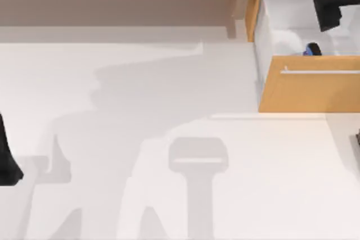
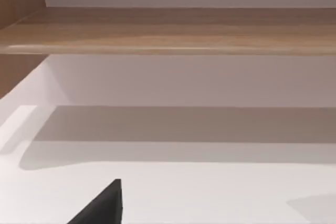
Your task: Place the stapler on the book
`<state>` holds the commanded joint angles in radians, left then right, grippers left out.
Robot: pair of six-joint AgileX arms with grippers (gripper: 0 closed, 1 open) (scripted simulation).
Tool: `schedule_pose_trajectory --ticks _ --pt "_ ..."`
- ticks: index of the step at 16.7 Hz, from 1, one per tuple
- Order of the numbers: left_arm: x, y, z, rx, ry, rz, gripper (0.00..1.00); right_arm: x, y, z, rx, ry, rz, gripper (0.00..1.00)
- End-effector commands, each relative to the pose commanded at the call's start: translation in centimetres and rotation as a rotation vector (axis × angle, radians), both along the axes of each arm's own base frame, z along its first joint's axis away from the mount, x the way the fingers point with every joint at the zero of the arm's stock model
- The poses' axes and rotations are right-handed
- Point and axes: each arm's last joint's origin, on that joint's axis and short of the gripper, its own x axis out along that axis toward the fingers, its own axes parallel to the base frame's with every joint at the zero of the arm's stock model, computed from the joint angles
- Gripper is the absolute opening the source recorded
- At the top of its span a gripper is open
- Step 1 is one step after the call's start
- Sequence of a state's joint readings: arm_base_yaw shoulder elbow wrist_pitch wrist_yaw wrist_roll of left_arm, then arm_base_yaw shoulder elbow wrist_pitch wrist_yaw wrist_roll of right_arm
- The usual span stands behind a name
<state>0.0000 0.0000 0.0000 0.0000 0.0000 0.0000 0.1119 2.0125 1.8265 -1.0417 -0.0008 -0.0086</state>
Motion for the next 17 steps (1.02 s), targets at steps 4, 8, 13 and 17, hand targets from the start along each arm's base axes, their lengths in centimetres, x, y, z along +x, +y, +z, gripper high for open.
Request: schedule_pose_trajectory --ticks 4,8,13,17 --pt "0.0 0.0 0.0 0.000 0.000 0.000 1.00 4.4 1.3 -5.2 -0.022 0.172 0.019 1.00" --pt "0.0 0.0 0.0 0.000 0.000 0.000 1.00 6.1 1.6 -7.7 -0.031 0.238 0.020 1.00" --pt "0.0 0.0 0.0 0.000 0.000 0.000 1.00 6.2 1.6 -7.8 -0.031 0.241 0.019 1.00" --pt "0.0 0.0 0.0 0.000 0.000 0.000 1.00 6.1 1.4 -7.8 -0.031 0.242 0.018 1.00"
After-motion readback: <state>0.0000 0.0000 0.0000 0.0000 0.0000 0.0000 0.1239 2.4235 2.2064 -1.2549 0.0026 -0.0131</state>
